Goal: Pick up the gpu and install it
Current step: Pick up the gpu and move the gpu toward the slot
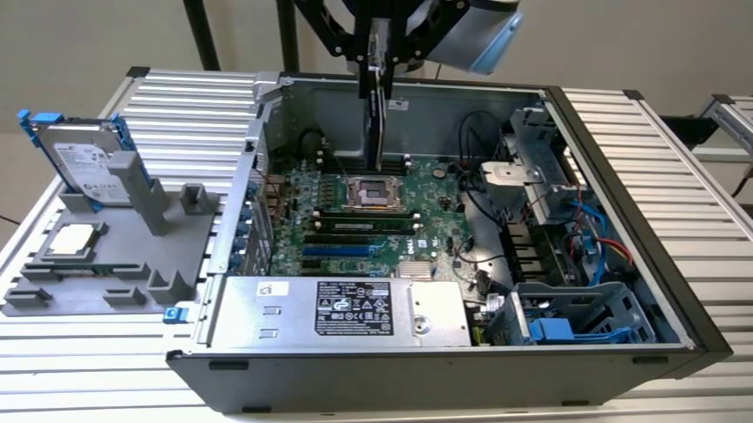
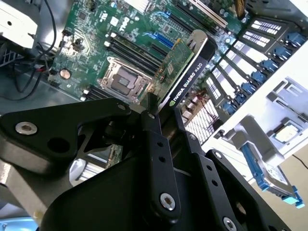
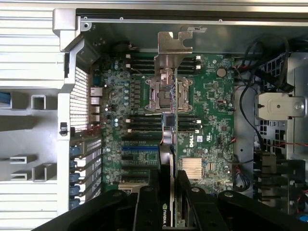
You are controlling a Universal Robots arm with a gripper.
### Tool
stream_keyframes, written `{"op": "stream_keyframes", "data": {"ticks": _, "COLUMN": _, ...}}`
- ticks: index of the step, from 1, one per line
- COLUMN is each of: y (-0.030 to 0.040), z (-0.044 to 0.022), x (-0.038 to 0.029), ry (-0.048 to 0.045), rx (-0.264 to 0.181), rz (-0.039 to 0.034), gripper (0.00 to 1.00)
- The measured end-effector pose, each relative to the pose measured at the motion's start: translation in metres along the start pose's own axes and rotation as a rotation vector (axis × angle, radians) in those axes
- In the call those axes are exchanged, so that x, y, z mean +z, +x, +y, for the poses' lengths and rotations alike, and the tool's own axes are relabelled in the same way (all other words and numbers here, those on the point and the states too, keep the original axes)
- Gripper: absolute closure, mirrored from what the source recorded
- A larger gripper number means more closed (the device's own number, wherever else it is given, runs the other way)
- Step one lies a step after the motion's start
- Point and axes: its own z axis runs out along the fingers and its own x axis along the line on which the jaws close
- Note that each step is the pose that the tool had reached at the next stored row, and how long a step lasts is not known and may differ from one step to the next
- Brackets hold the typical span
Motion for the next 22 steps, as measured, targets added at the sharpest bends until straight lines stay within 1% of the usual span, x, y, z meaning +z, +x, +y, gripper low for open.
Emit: {"op": "stream_keyframes", "data": {"ticks": 22, "y": -0.0055, "z": 0.0001, "x": 0.0001, "ry": 0.0000, "rx": 0.000, "rz": 0.0000, "gripper": 1.00}}
